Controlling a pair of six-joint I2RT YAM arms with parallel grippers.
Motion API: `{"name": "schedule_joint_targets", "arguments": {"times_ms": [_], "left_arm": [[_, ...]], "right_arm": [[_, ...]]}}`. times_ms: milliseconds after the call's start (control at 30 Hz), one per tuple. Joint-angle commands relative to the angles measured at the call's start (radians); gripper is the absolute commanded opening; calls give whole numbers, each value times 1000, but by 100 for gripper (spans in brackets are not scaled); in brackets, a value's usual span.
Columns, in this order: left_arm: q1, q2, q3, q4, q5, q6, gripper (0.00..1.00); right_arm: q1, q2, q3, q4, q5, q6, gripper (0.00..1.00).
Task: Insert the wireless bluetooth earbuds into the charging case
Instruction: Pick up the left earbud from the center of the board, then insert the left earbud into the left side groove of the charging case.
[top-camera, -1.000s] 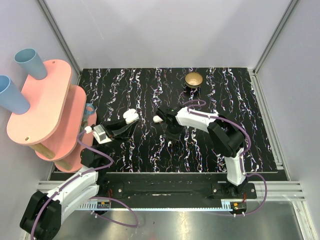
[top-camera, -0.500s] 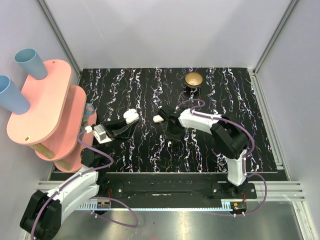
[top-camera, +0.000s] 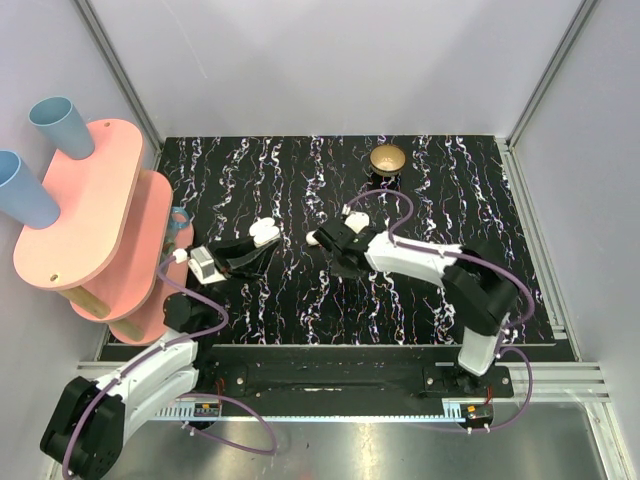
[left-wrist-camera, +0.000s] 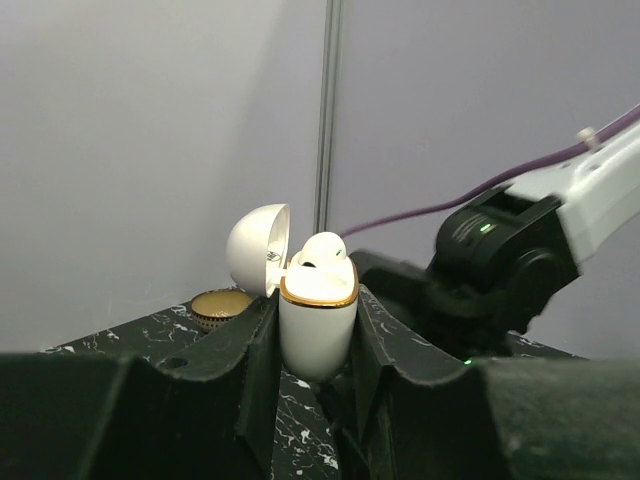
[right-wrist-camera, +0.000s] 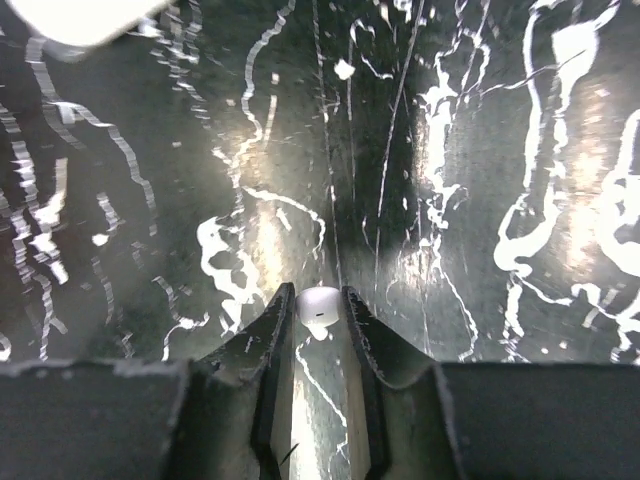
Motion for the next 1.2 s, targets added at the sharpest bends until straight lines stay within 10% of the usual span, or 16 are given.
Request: {"name": "schedule_joint_targets", "arguments": {"times_ms": [0, 533, 1167], "left_arm": [[5, 13, 32, 273, 18, -18, 0], [3, 76, 71, 279, 52, -38, 0], [-63, 202, 97, 382, 55, -13, 0]], "right_arm": [[68, -196, -11, 53, 292, -62, 0], [129, -730, -243, 448, 458, -215, 0], [241, -789, -294, 969, 285, -499, 0]]}}
